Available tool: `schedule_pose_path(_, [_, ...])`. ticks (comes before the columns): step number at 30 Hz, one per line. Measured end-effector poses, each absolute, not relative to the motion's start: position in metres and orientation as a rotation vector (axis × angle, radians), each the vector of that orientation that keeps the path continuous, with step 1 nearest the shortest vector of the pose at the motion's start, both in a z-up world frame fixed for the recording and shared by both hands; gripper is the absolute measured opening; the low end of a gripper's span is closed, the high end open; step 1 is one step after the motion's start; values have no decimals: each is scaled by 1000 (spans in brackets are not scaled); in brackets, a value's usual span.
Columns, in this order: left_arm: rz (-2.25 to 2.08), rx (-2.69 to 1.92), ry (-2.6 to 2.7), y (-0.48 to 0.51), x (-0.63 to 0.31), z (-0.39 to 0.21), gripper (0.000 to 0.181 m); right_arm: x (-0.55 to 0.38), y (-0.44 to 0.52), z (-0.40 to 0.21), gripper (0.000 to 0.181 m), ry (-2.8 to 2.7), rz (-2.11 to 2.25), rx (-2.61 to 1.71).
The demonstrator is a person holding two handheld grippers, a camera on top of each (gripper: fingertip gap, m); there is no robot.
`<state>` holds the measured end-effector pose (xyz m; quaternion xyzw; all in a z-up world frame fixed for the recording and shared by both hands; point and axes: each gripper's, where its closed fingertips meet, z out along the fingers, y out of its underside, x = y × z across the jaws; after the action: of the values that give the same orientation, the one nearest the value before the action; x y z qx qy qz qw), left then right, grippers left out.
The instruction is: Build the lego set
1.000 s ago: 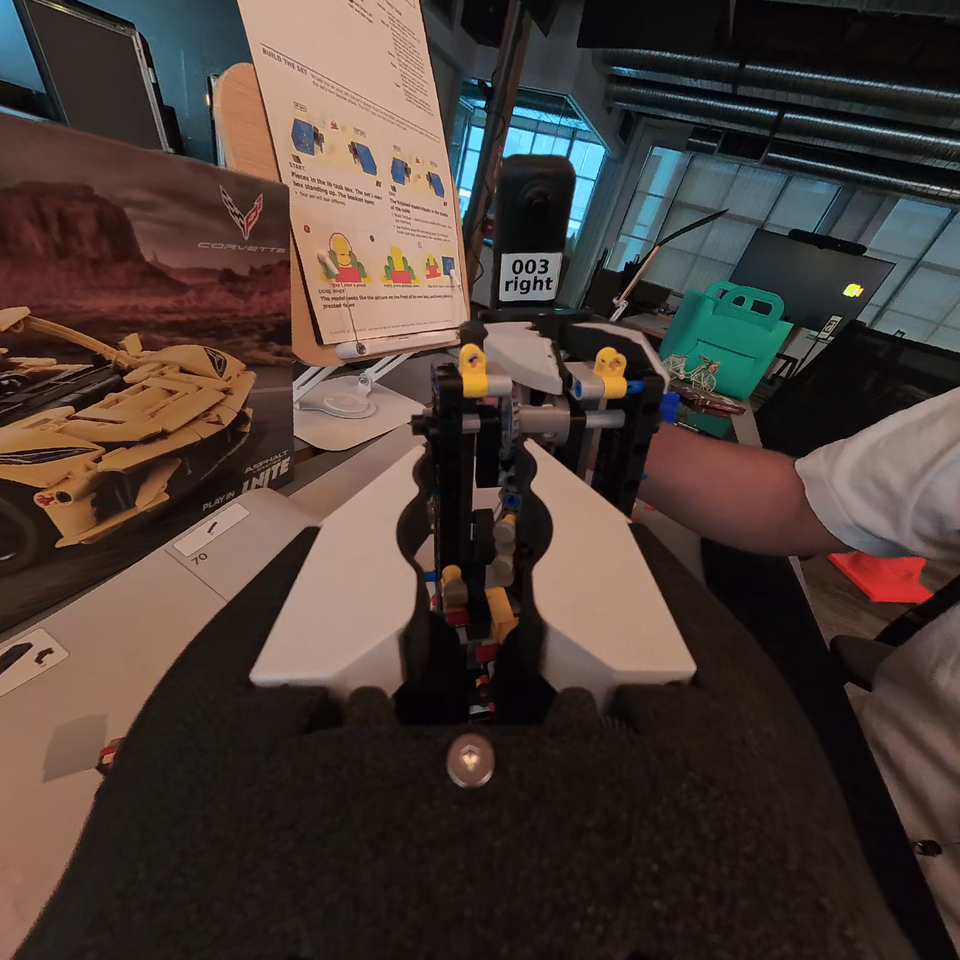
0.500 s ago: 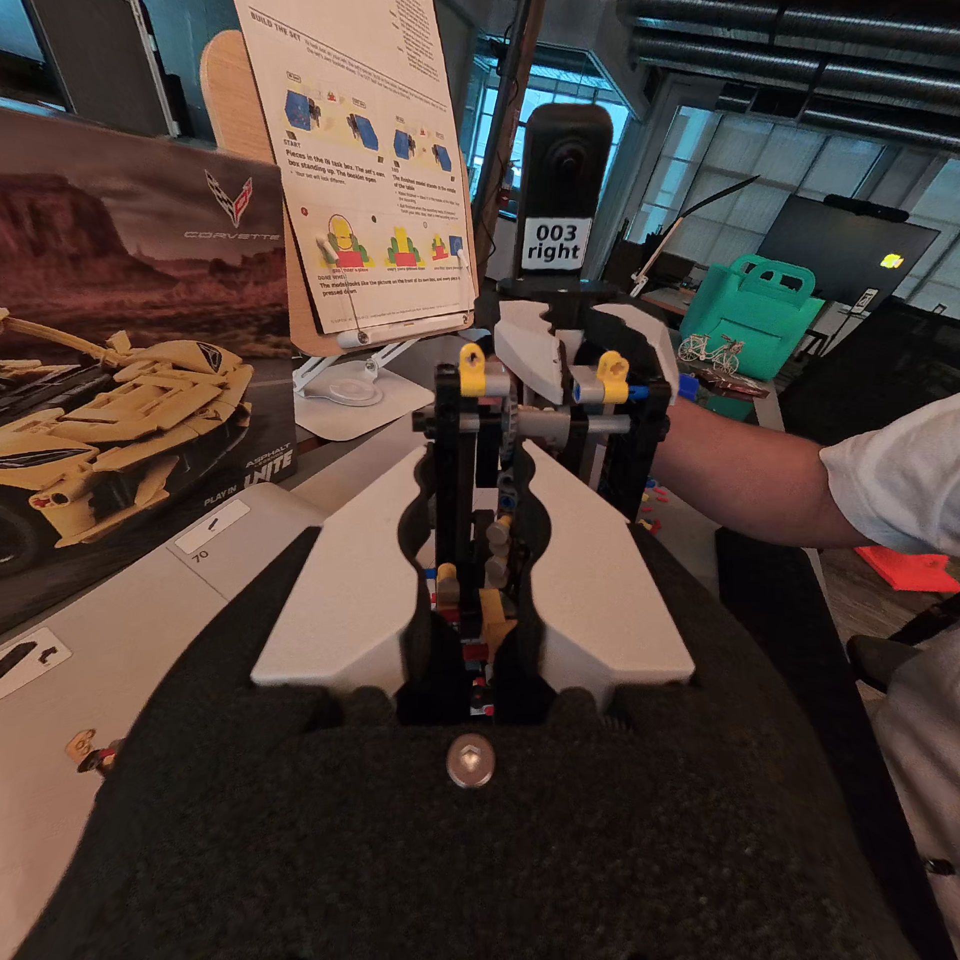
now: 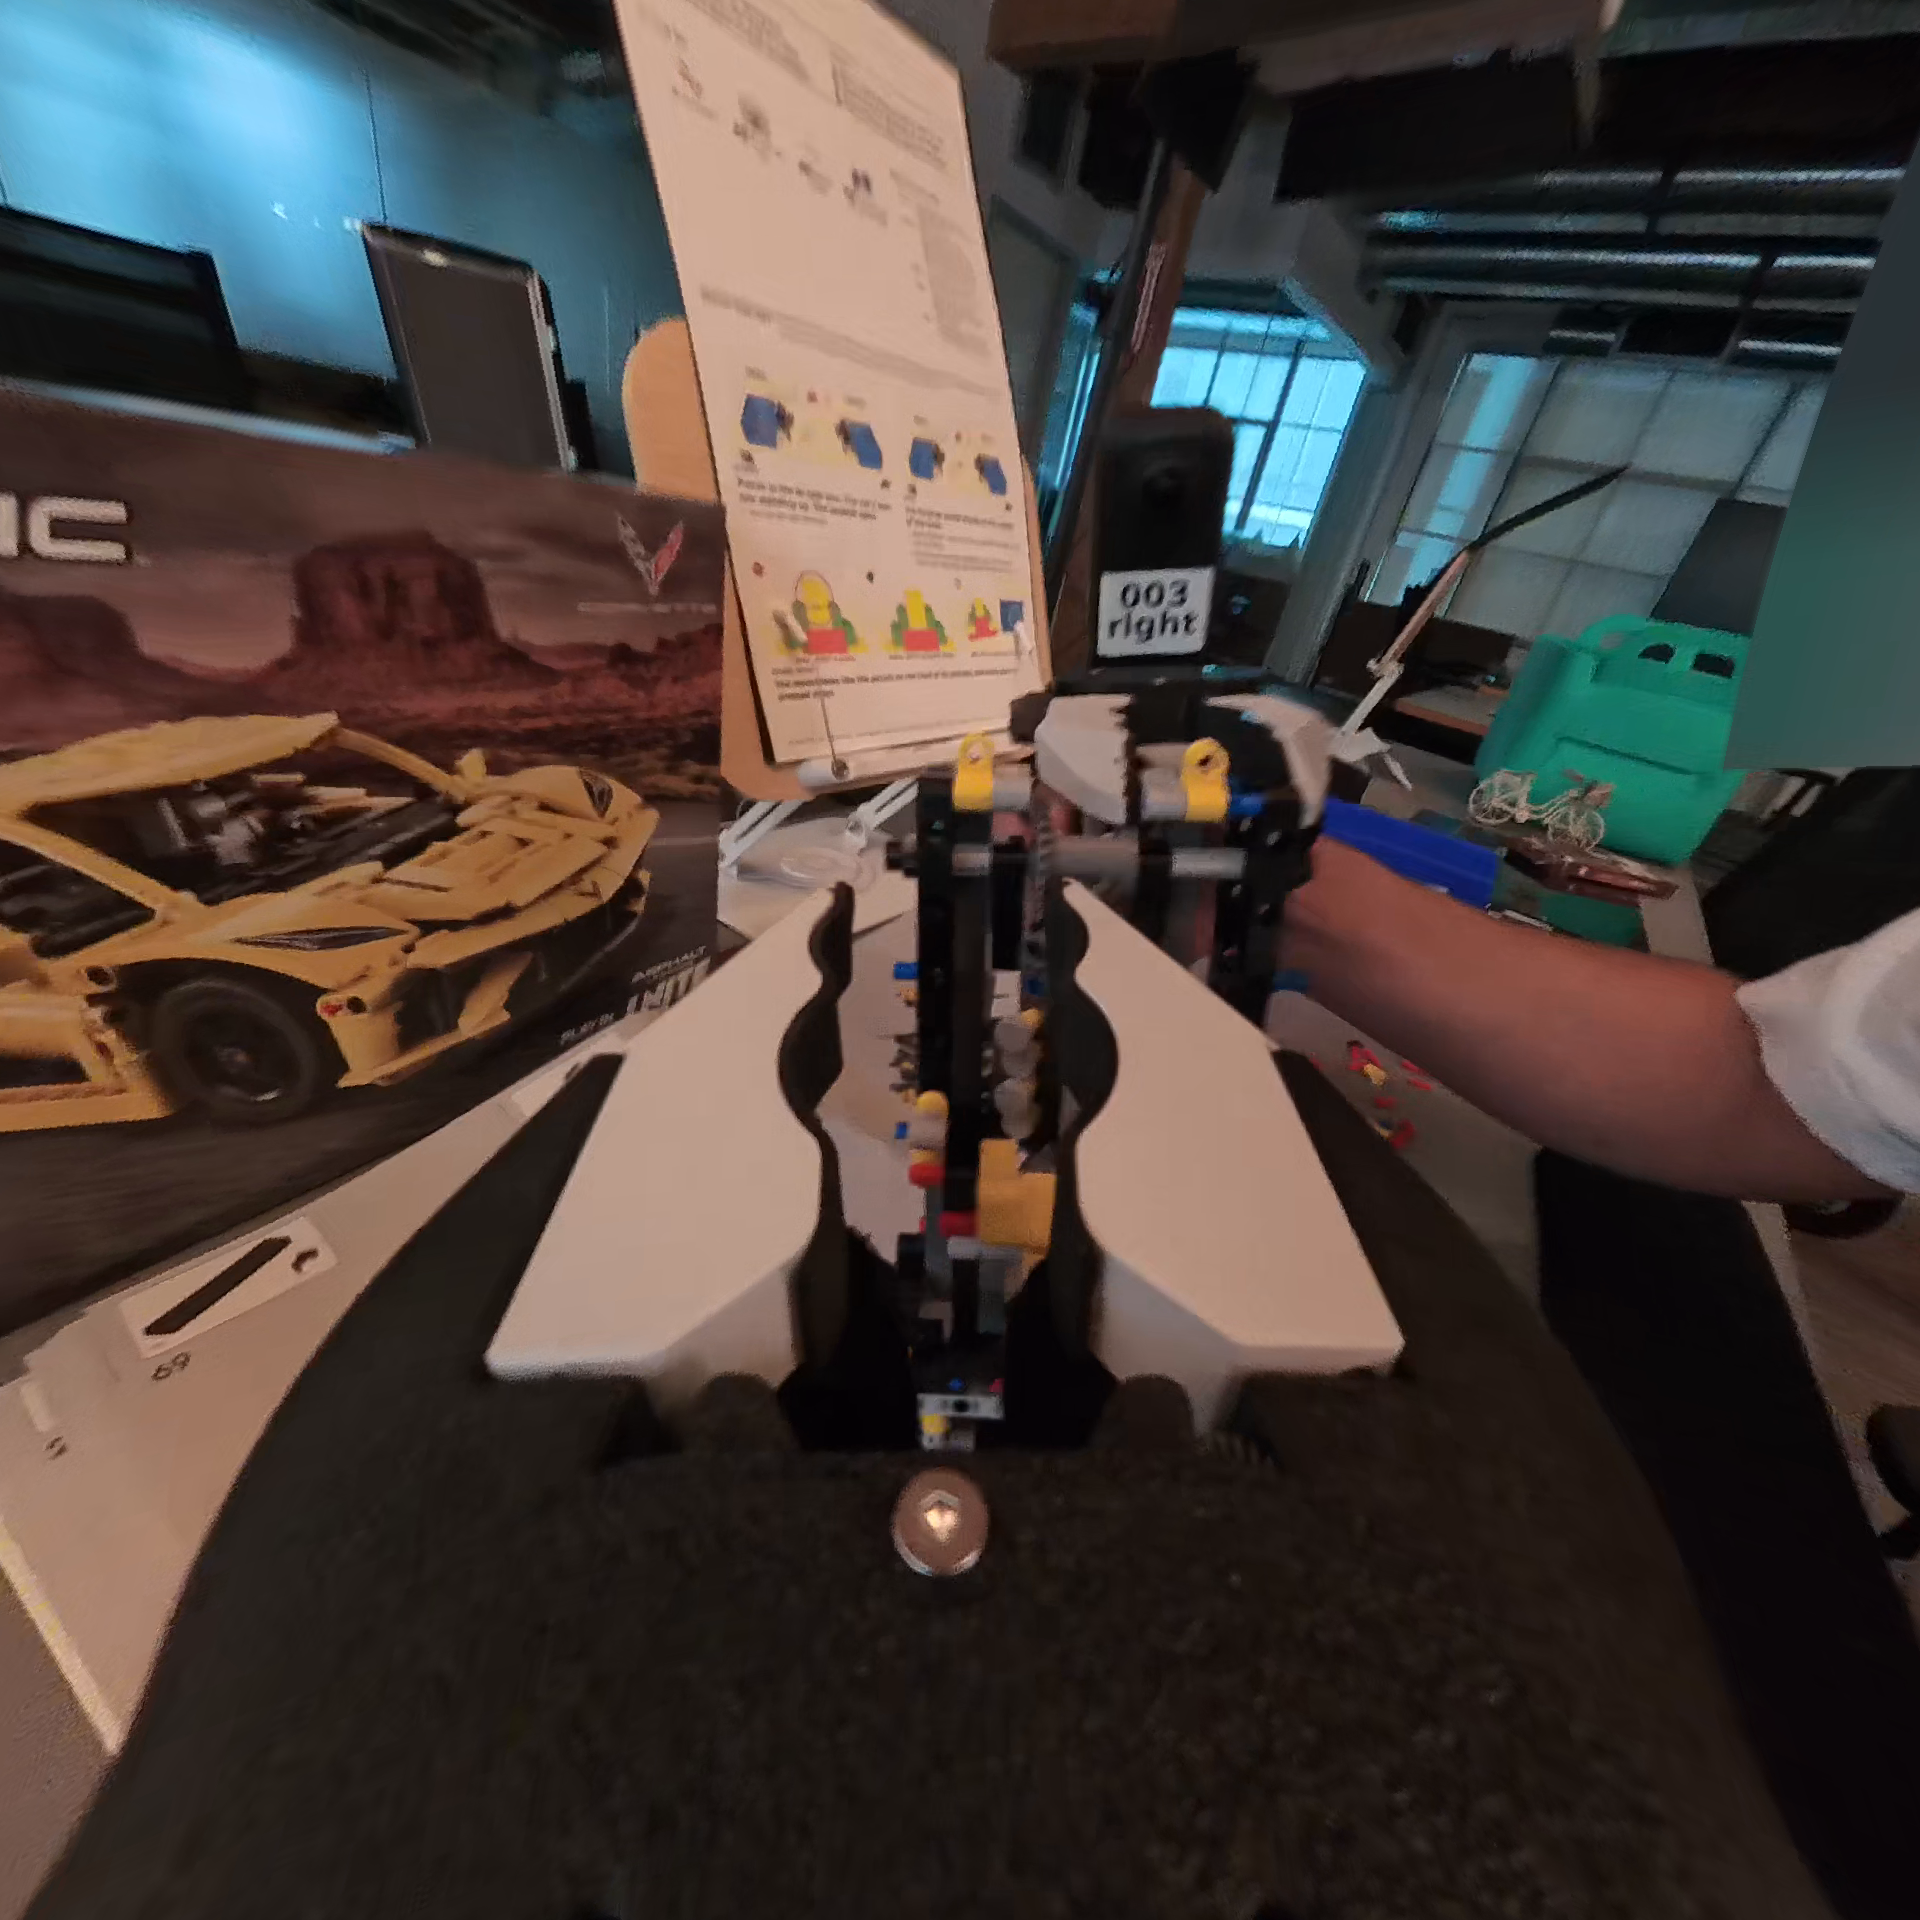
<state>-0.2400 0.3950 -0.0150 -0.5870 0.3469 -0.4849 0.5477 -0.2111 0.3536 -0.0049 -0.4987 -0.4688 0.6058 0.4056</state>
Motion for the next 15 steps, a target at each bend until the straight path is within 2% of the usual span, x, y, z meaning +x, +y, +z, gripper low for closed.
schedule_pose_path(3, [-1255, -1318, 877, 363, -234, 4, 31, -217, 349, -5, 32, -1204, 1491, -1271])
schedule_pose_path(7, [-1316, -1314, 956, 345, -221, 3, 15, -226, 340, -4, 32, -1239, 1459, -1260])
schedule_pose_path(15, [-1314, -1254, 948, 340, -223, 8, 10, -230, 332, -3, 32, -1259, 1458, -1255])
